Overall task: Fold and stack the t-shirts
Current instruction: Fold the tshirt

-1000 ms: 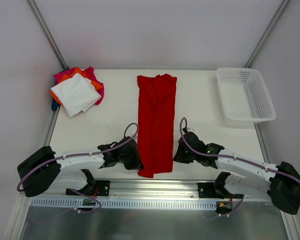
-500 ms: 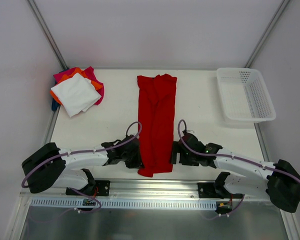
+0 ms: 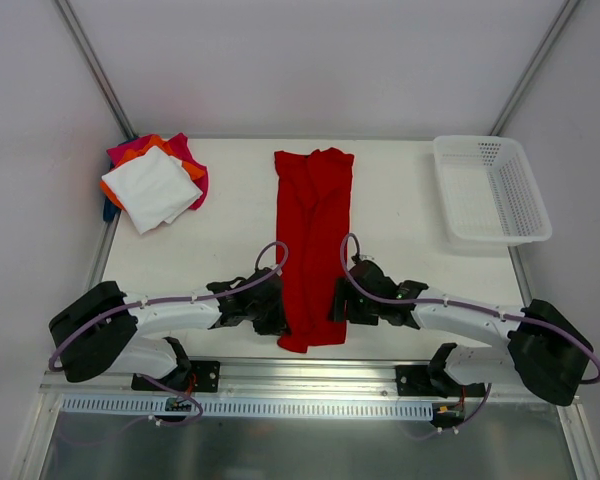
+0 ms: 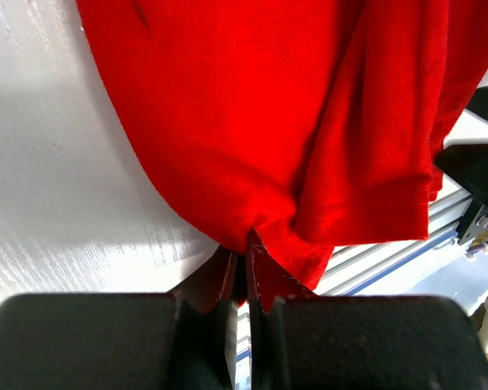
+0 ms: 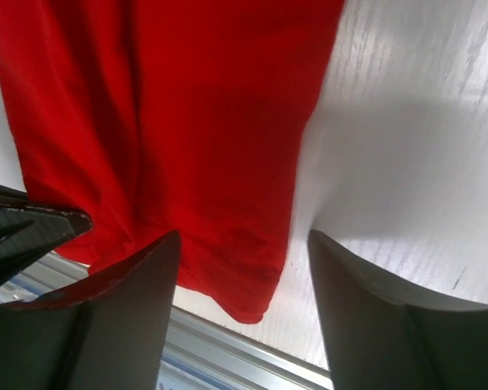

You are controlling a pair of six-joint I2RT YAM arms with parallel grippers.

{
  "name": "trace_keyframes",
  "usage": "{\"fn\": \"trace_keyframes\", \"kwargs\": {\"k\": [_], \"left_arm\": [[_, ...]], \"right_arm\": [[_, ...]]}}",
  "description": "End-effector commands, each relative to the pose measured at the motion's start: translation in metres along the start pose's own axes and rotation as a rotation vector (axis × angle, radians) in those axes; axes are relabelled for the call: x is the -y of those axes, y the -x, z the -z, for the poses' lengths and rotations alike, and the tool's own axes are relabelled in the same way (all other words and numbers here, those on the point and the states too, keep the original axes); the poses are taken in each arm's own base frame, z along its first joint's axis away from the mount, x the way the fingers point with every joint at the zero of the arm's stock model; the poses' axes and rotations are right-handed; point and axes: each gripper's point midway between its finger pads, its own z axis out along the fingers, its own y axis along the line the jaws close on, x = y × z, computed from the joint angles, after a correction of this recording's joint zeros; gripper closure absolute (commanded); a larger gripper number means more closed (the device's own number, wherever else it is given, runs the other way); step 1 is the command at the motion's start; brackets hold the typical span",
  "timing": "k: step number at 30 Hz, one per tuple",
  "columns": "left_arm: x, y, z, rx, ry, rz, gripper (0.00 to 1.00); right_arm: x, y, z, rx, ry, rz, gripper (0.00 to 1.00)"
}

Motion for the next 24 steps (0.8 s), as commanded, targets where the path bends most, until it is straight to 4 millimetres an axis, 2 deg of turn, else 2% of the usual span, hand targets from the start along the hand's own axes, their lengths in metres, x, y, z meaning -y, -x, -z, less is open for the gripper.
{"fn": "trace_keyframes", "kwargs": {"k": [1, 3, 4, 5, 6, 8, 9, 15, 18, 20, 22, 24], "left_arm": [[0.002, 0.0, 0.001, -0.001, 0.013, -0.028, 1.0], [0.001, 0.0, 0.0, -0.001, 0.013, -0.026, 1.0], [0.0, -0.001, 0.0, -0.001, 0.017, -0.027, 1.0], [0.0, -0.001, 0.0, -0.001, 0.016, -0.024, 1.0], [0.0, 0.0, 0.0, 0.001, 0.018, -0.024, 1.0], [-0.002, -0.001, -0.001, -0.002, 0.023, -0.021, 1.0], [-0.002, -0.001, -0.001, -0.002, 0.023, -0.021, 1.0], [0.0, -0.001, 0.002, 0.004, 0.01, -0.022, 1.0], [0.008, 0.002, 0.01, 0.015, -0.015, -0.027, 1.0], [0.019, 0.009, 0.019, 0.043, -0.039, -0.042, 1.0], [0.024, 0.014, 0.026, 0.051, -0.046, -0.05, 1.0], [0.037, 0.023, 0.034, 0.069, -0.071, -0.068, 1.0]], "right_arm": [[0.0, -0.007, -0.006, -0.038, -0.01, 0.004, 0.36], [-0.002, -0.012, -0.006, -0.065, 0.006, 0.008, 0.46], [-0.001, -0.013, -0.006, -0.07, 0.006, 0.008, 0.6], [-0.002, -0.013, -0.006, -0.07, 0.007, 0.01, 0.66], [0.0, -0.015, -0.006, -0.074, 0.005, 0.01, 0.79], [0.002, -0.016, -0.006, -0.075, 0.0, 0.01, 0.91], [0.002, -0.016, -0.006, -0.074, 0.001, 0.007, 1.0], [0.013, -0.024, -0.004, -0.086, -0.019, 0.002, 0.99], [0.014, -0.023, 0.003, -0.077, -0.02, 0.001, 0.99], [0.007, -0.016, 0.011, -0.054, -0.001, 0.009, 0.99], [0.009, -0.007, 0.017, -0.024, -0.03, 0.026, 1.0], [0.0, 0.003, 0.027, -0.009, -0.027, 0.038, 1.0]]}}
